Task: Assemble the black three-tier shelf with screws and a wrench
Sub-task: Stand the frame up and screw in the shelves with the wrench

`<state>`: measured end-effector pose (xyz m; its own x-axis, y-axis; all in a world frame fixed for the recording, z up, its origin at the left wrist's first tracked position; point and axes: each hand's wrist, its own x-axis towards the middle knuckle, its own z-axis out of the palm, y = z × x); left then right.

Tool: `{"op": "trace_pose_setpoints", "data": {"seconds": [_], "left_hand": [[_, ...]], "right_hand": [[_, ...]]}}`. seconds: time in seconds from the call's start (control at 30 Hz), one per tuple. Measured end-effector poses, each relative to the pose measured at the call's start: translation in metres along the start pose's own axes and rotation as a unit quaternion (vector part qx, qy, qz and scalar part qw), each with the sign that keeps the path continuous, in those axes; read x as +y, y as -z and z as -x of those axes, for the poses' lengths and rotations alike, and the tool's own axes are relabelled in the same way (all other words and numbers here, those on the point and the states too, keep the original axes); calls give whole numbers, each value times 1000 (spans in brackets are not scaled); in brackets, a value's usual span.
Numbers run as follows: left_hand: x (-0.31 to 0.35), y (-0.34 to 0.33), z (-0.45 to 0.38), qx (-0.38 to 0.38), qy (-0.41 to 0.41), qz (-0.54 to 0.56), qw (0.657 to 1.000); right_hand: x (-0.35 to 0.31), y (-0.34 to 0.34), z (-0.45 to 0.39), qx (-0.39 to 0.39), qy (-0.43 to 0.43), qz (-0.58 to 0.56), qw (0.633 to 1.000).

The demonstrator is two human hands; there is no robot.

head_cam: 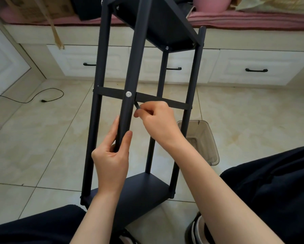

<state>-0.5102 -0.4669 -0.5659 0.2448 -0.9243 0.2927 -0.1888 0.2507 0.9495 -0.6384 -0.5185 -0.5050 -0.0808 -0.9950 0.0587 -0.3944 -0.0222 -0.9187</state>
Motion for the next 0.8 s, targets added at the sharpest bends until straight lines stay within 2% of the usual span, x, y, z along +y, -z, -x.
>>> {"op": "trace_pose_setpoints", "data": {"seconds": [0.17,0.33,0.5,0.8], "left_hand": [[-1,-2,-1,-6,0,6,1000],[0,-3,0,-16,-5,8,1000],[-4,0,-1,-8,-13,-3,1000],[-4,-1,1,-25,-16,5,1000]], "right_hand": [[1,-2,5,-4,-23,-72,997],[11,-31,19,83,13,-174,981],[18,-63,21,130,-9,-307,943],[34,-72,7,126,8,-335,934]]}}
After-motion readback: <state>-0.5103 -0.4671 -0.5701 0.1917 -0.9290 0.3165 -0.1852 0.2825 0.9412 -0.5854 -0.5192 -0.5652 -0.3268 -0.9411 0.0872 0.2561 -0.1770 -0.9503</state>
